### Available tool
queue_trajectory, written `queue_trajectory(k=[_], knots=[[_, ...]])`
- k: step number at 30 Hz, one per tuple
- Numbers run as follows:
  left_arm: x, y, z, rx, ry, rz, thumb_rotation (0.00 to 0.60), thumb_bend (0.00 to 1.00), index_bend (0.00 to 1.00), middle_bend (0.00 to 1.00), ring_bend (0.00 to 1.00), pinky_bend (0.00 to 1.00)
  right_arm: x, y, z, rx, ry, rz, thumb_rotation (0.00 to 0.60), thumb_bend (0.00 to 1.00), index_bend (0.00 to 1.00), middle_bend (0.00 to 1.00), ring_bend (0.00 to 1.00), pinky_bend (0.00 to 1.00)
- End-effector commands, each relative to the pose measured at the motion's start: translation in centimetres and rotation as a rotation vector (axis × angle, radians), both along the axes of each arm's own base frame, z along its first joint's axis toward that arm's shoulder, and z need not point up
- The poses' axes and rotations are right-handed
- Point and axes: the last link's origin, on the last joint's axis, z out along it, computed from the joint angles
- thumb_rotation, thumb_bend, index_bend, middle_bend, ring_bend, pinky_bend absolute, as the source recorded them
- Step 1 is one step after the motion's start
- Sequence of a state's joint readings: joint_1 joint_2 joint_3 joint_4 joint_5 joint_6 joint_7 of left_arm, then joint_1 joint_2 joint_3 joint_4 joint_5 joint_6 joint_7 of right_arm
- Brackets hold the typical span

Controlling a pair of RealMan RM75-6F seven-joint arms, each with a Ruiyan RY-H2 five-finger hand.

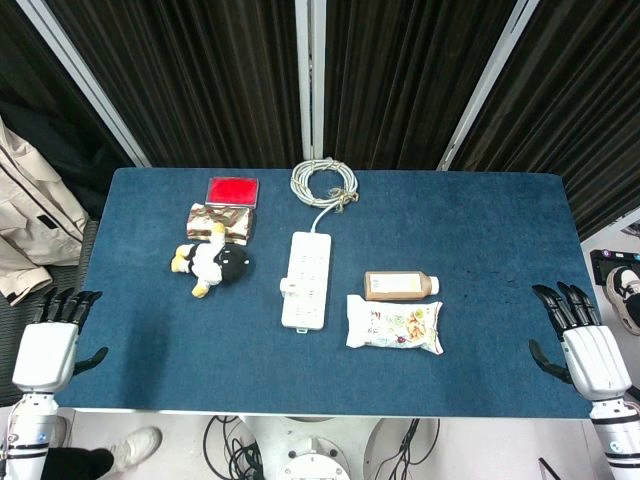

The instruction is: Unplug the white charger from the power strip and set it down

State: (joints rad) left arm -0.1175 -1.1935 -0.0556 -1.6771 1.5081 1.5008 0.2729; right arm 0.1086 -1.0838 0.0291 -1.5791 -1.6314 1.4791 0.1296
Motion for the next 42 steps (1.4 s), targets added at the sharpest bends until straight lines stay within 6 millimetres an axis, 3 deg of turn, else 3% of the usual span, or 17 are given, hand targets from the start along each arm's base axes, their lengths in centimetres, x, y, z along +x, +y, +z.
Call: queue_trajectory(k=[1, 9, 15, 21, 26, 34, 42], knots=[[1.8, 1.3, -0.5, -0.045, -0.012, -0.097, 0.6, 0.13, 0.19, 0.19, 0.09, 0.09, 1.7, -3.2, -0.1, 0.068, 0.005, 0.07, 0.6, 0.34, 0.03, 0.12, 0.0, 0.0], [8.5, 5.8, -3.2, -0.22, -0.078, -0.395, 0.6, 0.13, 0.2, 0.19, 0.09, 0.09, 9.0, -13.3, -2.6, 0.275, 0.06, 0.242, 0.6, 0.35, 0.03, 0.13, 0.0, 0.02], [12.6, 10.0, -6.6, -0.348, -0.065, -0.512, 0.6, 0.13, 0.2, 0.19, 0.09, 0.1, 13.9, -18.2, -6.7, 0.405, 0.199, 0.301, 0.6, 0.35, 0.03, 0.13, 0.0, 0.02], [15.9, 14.7, -10.5, -0.445, -0.069, -0.54, 0.6, 0.13, 0.2, 0.19, 0.09, 0.1, 17.6, -21.3, -10.3, 0.463, 0.295, 0.342, 0.6, 0.36, 0.03, 0.13, 0.0, 0.02], [17.7, 17.3, -13.2, -0.503, -0.064, -0.541, 0.6, 0.13, 0.2, 0.19, 0.09, 0.1, 19.5, -22.8, -12.6, 0.488, 0.366, 0.371, 0.6, 0.37, 0.03, 0.13, 0.0, 0.02], [18.0, 18.1, -16.9, -0.612, -0.069, -0.514, 0.6, 0.13, 0.2, 0.19, 0.09, 0.13, 21.1, -24.4, -16.7, 0.54, 0.439, 0.381, 0.6, 0.38, 0.03, 0.1, 0.0, 0.0], [17.7, 18.1, -18.8, -0.628, -0.125, -0.529, 0.6, 0.13, 0.25, 0.23, 0.12, 0.17, 21.8, -25.1, -19.9, 0.571, 0.43, 0.383, 0.6, 0.38, 0.03, 0.1, 0.0, 0.0]])
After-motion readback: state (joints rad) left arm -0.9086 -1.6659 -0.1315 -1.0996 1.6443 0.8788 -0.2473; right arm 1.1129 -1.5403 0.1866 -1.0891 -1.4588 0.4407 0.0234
